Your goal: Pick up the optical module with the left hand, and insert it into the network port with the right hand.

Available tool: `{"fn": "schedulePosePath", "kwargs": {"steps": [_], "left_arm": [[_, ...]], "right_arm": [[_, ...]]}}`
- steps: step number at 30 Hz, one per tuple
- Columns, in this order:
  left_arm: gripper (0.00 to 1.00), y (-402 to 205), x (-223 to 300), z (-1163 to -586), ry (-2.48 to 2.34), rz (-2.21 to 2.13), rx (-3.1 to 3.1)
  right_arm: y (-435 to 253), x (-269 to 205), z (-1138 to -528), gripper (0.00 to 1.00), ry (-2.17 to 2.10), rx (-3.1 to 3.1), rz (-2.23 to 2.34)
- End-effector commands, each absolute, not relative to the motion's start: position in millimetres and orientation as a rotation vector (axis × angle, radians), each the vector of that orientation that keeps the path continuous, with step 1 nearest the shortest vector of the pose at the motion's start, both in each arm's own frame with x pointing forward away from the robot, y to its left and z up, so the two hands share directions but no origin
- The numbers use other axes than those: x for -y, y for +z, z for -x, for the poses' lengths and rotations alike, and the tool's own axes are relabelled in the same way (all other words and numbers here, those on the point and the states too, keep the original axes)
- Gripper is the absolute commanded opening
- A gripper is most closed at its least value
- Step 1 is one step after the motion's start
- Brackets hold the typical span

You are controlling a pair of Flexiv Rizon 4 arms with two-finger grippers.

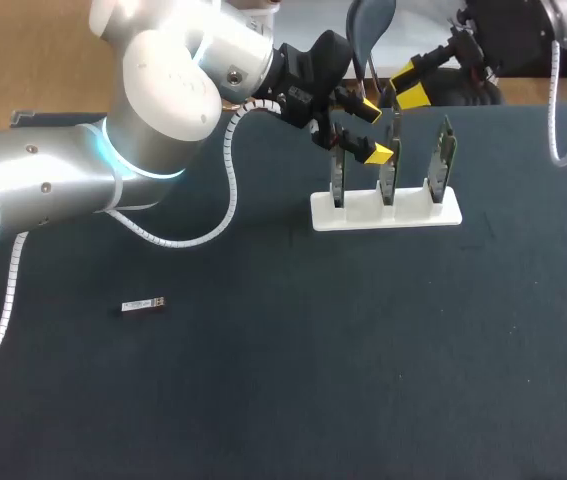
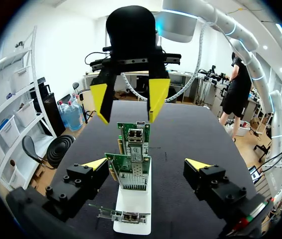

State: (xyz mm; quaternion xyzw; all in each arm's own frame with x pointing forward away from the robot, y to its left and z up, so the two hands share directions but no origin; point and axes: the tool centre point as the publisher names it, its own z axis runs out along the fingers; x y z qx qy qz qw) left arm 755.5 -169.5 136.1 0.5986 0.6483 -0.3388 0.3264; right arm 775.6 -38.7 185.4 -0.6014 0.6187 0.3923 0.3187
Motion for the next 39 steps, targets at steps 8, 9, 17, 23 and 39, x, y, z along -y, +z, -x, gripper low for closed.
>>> {"fn": "schedulePosePath", "kwargs": {"steps": [8,9,17,23,39], "left_arm": [[1.0,137,171,-757,-0.887,-1.574,-1.705],[1.0,137,171,-757,-0.887,-1.574,-1.705],[1.0,137,171,-757,-0.887,-1.574,-1.705],[1.0,137,171,-757,-0.887,-1.574,-1.705],[1.0,137,171,-757,-0.887,-1.574,-1.705]], "right_arm": [[181,36,-772,0.0,1.018,-1.642,1.592],[180,36,-771,0.0,1.018,-1.645,1.595],[173,35,-771,0.0,1.017,-1.668,1.612],[164,37,-770,0.0,1.026,-1.699,1.616],[135,40,-766,0.0,1.066,-1.782,1.605]]}}
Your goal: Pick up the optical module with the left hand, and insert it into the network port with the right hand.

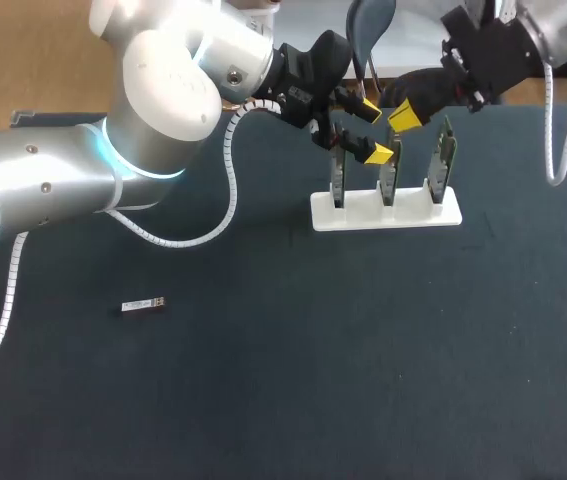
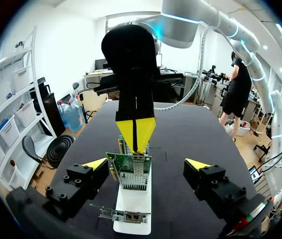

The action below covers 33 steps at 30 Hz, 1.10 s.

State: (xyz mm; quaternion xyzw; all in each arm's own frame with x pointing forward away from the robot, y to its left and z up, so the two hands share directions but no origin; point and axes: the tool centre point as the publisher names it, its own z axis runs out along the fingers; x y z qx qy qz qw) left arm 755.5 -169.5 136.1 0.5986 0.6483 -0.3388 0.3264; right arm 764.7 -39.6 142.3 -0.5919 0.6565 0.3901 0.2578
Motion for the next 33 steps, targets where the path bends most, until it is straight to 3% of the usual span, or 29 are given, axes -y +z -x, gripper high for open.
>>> {"fn": "schedulePosePath", "kwargs": {"steps": [1,33], "left_arm": [[1.0,137,171,-757,-0.887,-1.574,-1.705],[1.0,137,171,-757,-0.887,-1.574,-1.705]], "right_arm": [[134,40,-766,0.0,1.067,-1.788,1.602],[121,42,-761,0.0,1.07,-1.827,1.563]]}}
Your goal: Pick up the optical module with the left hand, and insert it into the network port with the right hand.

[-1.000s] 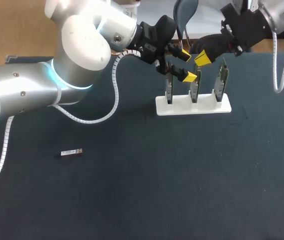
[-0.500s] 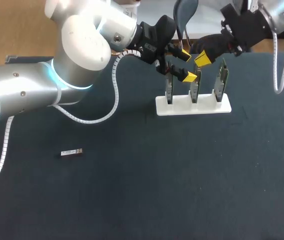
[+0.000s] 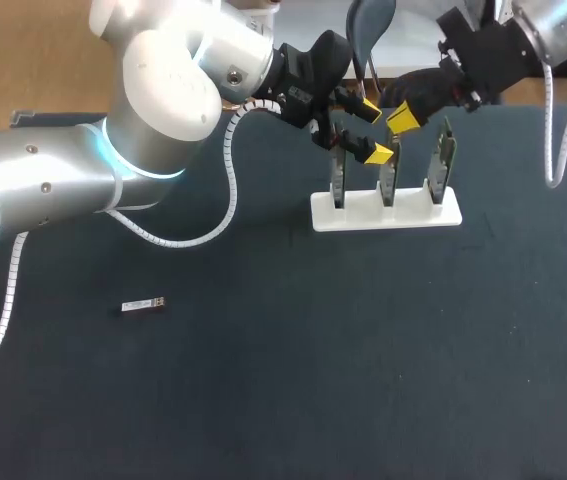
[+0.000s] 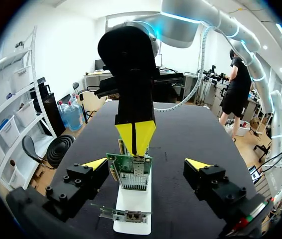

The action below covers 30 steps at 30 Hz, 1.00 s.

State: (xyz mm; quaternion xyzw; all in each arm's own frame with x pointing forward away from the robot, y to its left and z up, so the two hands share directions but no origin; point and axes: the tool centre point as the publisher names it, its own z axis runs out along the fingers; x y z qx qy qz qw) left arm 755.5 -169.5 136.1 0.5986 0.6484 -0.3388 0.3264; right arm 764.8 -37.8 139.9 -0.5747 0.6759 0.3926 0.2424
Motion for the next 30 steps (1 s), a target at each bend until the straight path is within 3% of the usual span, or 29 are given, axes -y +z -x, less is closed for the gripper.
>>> {"fn": "schedulePosePath", "kwargs": {"steps": [1,14,30], "left_arm": [[1.0,137,171,-757,-0.887,-1.574,-1.705],[1.0,137,171,-757,-0.887,-1.574,-1.705],[1.0,137,171,-757,-0.887,-1.574,-1.705]], "right_arm": [[125,42,-761,0.0,1.076,-1.813,1.558],[202,73,-774,0.0,1.193,-1.492,1.427],[181,143,-768,0.0,1.013,-1.562,1.693]]}}
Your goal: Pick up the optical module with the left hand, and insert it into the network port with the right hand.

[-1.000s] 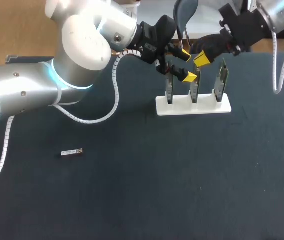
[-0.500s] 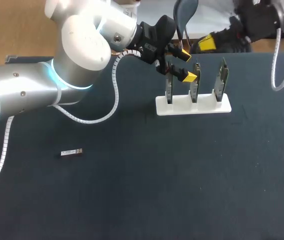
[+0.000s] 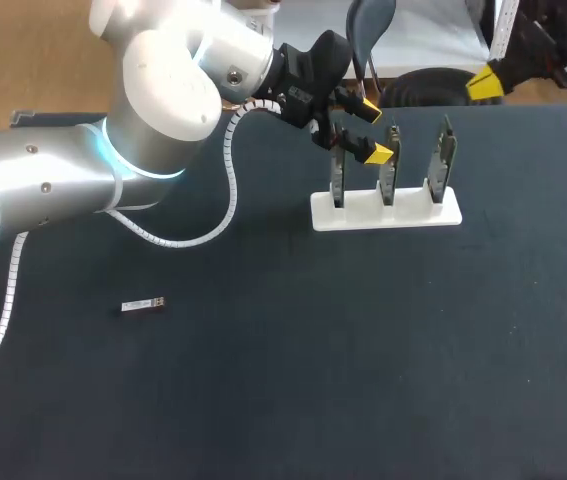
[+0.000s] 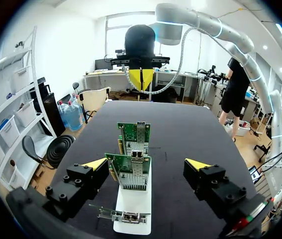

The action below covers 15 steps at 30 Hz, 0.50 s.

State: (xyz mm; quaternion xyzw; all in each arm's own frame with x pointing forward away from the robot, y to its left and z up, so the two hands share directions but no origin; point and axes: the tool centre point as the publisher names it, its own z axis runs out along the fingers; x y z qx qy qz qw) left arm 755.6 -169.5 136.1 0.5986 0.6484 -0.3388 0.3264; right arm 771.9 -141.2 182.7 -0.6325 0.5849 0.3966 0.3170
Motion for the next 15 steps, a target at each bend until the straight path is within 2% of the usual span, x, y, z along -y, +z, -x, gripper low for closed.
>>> {"fn": "schedulePosePath", "kwargs": {"steps": [1,15], "left_arm": [[1.0,137,171,-757,-0.887,-1.574,-1.705],[1.0,137,171,-757,-0.887,-1.574,-1.705]], "right_arm": [[180,144,-767,0.0,1.009,-1.569,1.697],[161,154,-764,0.0,1.019,-1.614,1.662]]}}
